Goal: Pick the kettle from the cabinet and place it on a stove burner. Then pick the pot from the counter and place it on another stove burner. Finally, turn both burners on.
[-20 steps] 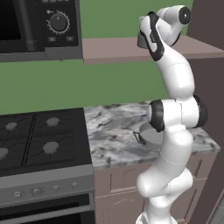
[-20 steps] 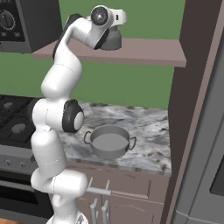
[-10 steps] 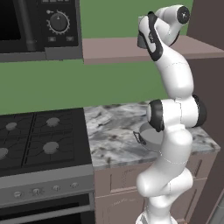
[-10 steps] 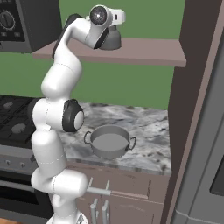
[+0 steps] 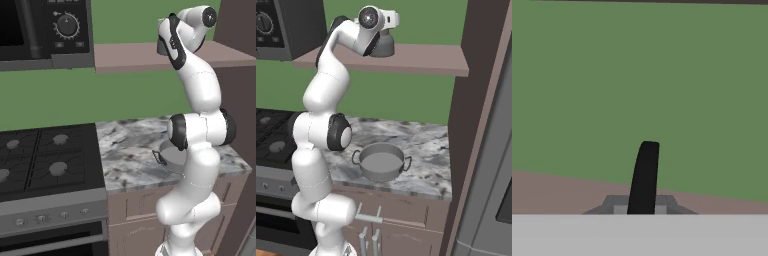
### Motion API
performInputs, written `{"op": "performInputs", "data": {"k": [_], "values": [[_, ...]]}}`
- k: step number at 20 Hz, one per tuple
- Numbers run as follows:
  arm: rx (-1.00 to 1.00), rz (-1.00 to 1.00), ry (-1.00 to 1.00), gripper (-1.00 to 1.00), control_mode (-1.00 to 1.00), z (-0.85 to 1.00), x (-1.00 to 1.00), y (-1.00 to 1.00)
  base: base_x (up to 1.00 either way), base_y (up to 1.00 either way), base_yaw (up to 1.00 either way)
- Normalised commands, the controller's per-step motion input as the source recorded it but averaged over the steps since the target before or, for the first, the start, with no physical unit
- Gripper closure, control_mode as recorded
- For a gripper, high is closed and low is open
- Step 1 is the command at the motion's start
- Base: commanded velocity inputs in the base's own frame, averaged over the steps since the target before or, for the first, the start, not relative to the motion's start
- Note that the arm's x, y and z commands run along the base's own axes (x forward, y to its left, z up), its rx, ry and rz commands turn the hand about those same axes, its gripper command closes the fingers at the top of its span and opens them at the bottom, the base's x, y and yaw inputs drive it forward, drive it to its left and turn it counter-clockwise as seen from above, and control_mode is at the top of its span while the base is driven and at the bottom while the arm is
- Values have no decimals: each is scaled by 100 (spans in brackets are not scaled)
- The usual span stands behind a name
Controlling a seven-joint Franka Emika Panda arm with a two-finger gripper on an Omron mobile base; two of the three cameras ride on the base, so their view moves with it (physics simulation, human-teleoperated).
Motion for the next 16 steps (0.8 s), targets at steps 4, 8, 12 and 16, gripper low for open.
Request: {"op": "performInputs", "data": {"k": [4,8,12,16], "values": [[0,0,0,100,-100,0,0,0,0,0,0],[0,0,1,100,-100,0,0,0,0,0,0],[0,0,1,100,-100,0,-1,0,0,0,0],[0,0,0,100,-100,0,-16,0,0,0,0]]}}
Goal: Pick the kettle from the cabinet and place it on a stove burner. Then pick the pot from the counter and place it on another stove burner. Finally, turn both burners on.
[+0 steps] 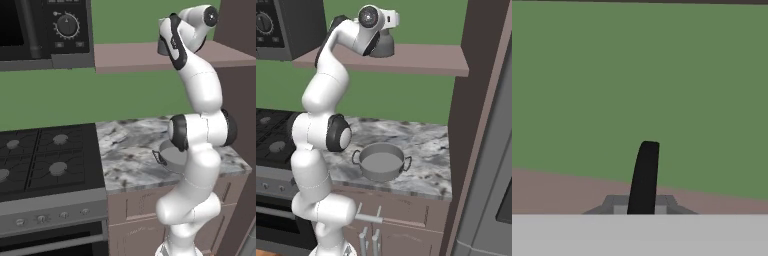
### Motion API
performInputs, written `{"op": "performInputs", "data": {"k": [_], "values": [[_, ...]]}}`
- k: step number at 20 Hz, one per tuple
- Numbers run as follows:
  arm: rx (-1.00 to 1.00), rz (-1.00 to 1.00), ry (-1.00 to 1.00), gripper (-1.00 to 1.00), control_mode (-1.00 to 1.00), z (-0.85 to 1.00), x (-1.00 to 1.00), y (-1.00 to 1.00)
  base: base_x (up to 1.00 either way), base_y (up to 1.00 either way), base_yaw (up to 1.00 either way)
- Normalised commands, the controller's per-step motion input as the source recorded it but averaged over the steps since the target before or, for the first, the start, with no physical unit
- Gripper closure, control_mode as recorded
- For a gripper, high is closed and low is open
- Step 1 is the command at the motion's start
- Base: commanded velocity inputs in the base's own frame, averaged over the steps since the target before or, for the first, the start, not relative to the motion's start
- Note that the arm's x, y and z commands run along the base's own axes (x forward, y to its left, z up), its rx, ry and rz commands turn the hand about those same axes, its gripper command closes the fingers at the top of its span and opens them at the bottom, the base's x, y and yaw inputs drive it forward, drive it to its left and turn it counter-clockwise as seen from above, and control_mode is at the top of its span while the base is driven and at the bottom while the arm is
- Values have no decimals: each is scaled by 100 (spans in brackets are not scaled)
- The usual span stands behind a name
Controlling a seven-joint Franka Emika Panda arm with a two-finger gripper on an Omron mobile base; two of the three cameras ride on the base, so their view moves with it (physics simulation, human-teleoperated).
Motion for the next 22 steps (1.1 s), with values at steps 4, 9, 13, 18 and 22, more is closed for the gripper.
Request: {"op": "performInputs", "data": {"k": [4,9,13,18,22], "values": [[0,-1,0,100,-100,0,-33,0,0,0,0],[0,-2,0,100,-100,0,-47,2,0,0,0],[0,-1,-2,100,-100,0,-57,10,0,0,0],[0,-1,-5,100,-100,0,-61,17,0,0,0],[0,-2,-4,100,-100,0,-61,22,0,0,0]]}}
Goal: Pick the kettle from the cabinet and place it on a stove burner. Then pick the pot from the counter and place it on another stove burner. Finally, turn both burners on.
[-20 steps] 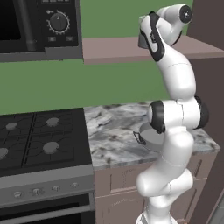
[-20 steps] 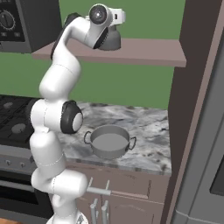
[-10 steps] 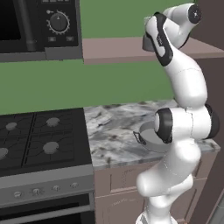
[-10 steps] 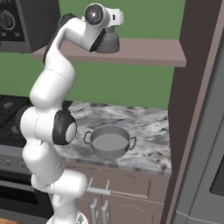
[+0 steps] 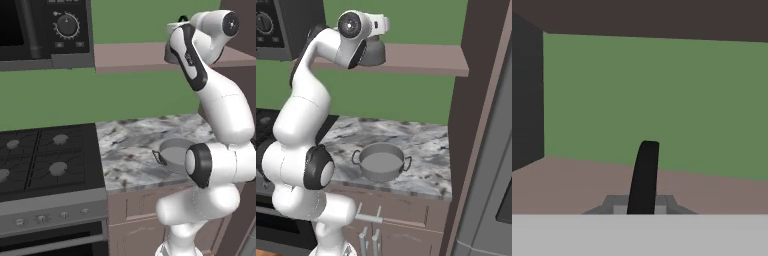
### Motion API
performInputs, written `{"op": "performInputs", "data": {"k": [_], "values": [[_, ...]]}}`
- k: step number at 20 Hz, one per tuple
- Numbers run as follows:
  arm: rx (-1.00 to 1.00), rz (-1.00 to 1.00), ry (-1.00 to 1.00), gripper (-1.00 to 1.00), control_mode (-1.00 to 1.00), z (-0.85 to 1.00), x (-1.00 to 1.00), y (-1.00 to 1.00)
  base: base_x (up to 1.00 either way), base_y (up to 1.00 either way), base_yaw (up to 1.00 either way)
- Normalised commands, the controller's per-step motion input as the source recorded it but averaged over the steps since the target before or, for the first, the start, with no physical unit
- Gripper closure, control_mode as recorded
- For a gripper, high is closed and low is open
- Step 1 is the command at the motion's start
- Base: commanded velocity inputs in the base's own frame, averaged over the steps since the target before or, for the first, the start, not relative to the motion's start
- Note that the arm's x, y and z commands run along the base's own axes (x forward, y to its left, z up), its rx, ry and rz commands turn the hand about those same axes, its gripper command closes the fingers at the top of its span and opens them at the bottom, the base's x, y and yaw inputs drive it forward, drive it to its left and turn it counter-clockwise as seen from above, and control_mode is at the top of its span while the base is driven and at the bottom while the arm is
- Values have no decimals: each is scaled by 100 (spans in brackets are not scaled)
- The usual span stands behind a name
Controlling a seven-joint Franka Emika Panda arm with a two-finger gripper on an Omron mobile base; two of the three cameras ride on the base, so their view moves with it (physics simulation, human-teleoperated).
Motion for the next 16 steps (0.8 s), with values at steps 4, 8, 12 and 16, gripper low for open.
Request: {"op": "performInputs", "data": {"k": [4,8,12,16], "values": [[0,-1,-2,100,-100,0,-58,20,0,0,0],[0,-1,0,100,-100,0,-59,19,0,0,0],[0,-1,0,100,-100,0,-57,19,0,0,0],[0,-1,0,100,-100,0,-55,18,0,0,0]]}}
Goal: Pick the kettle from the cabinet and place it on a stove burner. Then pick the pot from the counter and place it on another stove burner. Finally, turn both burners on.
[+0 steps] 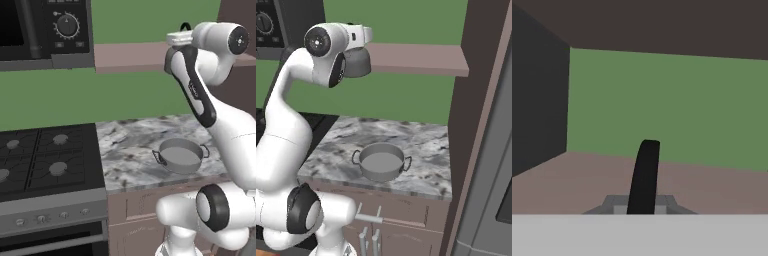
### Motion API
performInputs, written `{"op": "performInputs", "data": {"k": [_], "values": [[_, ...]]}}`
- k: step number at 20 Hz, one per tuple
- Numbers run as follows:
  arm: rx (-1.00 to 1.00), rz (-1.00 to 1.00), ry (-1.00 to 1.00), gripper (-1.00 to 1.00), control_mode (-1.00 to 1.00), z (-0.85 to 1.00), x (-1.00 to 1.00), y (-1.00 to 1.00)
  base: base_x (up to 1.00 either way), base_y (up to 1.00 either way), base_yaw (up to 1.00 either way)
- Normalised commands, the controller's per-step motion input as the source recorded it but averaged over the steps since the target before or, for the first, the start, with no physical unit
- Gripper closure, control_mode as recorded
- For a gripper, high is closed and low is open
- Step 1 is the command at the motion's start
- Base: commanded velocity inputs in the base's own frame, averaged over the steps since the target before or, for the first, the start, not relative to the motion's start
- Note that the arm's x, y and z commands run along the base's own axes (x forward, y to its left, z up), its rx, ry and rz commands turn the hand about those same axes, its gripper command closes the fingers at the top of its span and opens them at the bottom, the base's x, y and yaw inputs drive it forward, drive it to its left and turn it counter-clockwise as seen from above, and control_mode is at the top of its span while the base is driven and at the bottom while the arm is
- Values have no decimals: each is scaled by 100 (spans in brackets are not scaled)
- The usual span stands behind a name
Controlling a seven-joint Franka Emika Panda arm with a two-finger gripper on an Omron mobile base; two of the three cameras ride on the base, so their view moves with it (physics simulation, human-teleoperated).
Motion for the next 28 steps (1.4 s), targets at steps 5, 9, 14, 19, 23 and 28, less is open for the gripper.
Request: {"op": "performInputs", "data": {"k": [5,9,14,19,23,28], "values": [[0,-1,0,100,-100,0,-54,18,0,0,0],[0,0,0,100,-100,0,-57,18,0,0,0],[0,0,0,100,-100,0,-55,18,0,0,0],[0,0,0,100,-100,-2,-51,13,0,0,0],[0,0,0,100,-100,-8,-32,14,0,0,0],[0,0,2,100,-100,-22,-21,14,0,0,0]]}}
